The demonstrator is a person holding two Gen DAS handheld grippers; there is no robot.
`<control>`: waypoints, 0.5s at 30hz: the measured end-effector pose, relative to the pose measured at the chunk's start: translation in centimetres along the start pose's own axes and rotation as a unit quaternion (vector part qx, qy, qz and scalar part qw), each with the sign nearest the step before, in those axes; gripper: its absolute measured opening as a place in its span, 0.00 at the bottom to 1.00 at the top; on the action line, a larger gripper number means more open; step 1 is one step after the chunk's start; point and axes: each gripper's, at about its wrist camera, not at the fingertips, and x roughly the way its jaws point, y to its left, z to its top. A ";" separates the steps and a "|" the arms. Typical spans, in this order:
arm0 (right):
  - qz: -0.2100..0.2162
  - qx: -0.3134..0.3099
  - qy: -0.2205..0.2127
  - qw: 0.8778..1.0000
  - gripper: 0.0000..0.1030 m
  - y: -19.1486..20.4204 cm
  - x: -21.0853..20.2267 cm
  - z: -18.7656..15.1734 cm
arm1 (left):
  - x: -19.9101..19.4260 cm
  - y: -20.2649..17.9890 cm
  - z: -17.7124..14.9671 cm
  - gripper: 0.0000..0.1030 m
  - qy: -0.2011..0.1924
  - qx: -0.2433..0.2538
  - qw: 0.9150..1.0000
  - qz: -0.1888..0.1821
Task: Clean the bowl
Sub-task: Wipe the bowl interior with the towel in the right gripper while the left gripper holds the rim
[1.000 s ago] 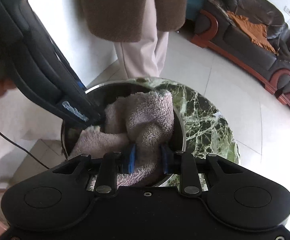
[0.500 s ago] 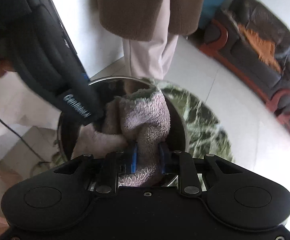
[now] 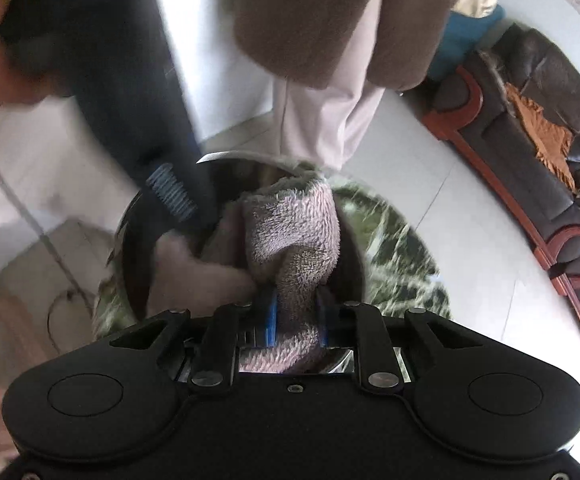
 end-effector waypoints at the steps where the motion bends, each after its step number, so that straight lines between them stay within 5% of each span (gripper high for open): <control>1: 0.013 0.008 0.001 1.000 0.18 -0.1 -0.1 0.0 | 0.1 -0.1 0.0 0.18 0.001 0.003 1.000 0.002; 4: 0.028 0.006 -0.010 1.000 0.18 0.0 0.0 0.4 | 0.1 -0.2 0.2 0.18 0.003 0.008 1.000 0.005; 10: -0.008 -0.014 -0.022 1.000 0.18 -1.0 0.8 0.8 | 0.1 -0.2 0.3 0.18 0.005 0.010 1.000 0.010; 15: 0.027 0.010 0.006 1.000 0.18 -1.2 0.5 0.1 | 0.2 -0.5 0.5 0.18 0.004 0.012 1.000 0.012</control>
